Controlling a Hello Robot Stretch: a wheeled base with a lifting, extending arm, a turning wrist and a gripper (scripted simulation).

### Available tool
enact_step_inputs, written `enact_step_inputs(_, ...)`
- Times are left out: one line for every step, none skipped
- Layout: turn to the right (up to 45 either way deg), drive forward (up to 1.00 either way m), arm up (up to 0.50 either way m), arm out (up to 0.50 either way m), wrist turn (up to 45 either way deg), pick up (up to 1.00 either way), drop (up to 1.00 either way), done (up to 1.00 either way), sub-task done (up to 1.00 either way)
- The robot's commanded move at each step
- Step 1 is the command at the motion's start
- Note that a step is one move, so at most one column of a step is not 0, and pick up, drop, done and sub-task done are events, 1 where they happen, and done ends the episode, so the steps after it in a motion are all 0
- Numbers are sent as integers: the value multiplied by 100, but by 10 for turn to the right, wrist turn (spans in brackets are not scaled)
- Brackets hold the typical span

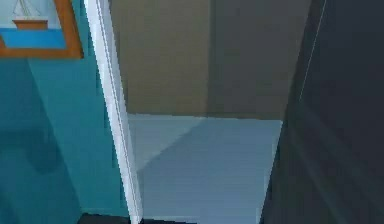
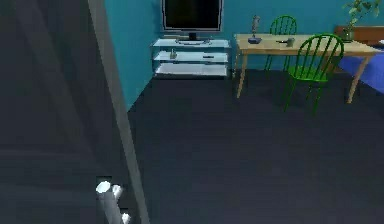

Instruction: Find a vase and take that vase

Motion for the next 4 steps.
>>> enact_step_inputs(0,75,0,0,0,0,0,0,0)
enact_step_inputs(60,0,0,0,0,0,0,0,0)
enact_step_inputs(0,45,0,0,0,0,0,0,0)
enact_step_inputs(-450,0,0,0,0,0,0,0,0)
